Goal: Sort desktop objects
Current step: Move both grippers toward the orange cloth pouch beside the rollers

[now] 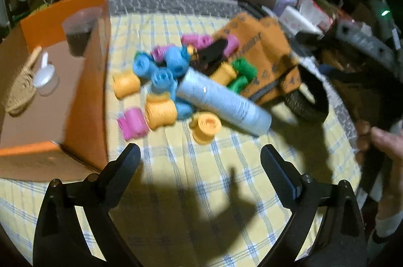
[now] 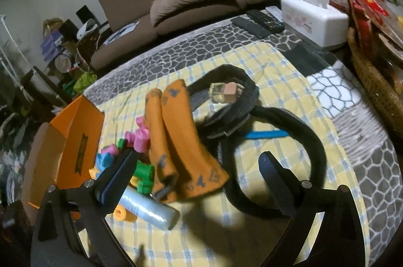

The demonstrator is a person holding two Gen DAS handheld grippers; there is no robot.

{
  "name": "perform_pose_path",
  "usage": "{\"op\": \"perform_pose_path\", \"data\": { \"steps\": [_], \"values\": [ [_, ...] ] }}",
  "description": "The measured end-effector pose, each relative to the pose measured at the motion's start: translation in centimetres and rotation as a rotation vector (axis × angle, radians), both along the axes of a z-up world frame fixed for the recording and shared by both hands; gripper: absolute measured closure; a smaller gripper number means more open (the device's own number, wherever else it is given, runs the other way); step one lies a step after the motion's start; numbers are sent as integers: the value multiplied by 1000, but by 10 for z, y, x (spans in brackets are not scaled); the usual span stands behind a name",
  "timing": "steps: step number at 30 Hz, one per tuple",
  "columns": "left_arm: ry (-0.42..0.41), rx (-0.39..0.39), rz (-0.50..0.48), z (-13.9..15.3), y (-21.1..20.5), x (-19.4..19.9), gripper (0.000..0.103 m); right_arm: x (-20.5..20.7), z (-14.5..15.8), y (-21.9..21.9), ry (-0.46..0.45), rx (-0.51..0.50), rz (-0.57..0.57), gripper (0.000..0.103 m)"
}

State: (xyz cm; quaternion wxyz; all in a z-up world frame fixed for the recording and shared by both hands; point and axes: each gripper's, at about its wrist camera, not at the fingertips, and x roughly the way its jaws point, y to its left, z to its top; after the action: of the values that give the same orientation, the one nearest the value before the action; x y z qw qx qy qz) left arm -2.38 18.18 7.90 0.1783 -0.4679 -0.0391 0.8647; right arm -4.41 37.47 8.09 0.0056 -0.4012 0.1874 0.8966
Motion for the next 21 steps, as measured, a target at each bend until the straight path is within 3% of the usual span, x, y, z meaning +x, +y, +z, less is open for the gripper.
{"op": "perform_pose_path", "data": {
  "steps": [6, 11, 17, 21],
  "values": [
    [50, 78, -13, 17, -2, -14, 7, -11, -4, -19, -17, 1, 41, 4],
    [46, 40, -2, 15, -6, -16, 7, -12, -1, -32, -9, 27, 66, 4],
    [20, -53, 128, 5, -32, -13, 8, -15, -1, -34, -7, 31, 66, 4],
    [-45, -4, 163, -5, -47, -13, 8, -15, -1, -34, -6, 42, 71, 4]
  ]
}}
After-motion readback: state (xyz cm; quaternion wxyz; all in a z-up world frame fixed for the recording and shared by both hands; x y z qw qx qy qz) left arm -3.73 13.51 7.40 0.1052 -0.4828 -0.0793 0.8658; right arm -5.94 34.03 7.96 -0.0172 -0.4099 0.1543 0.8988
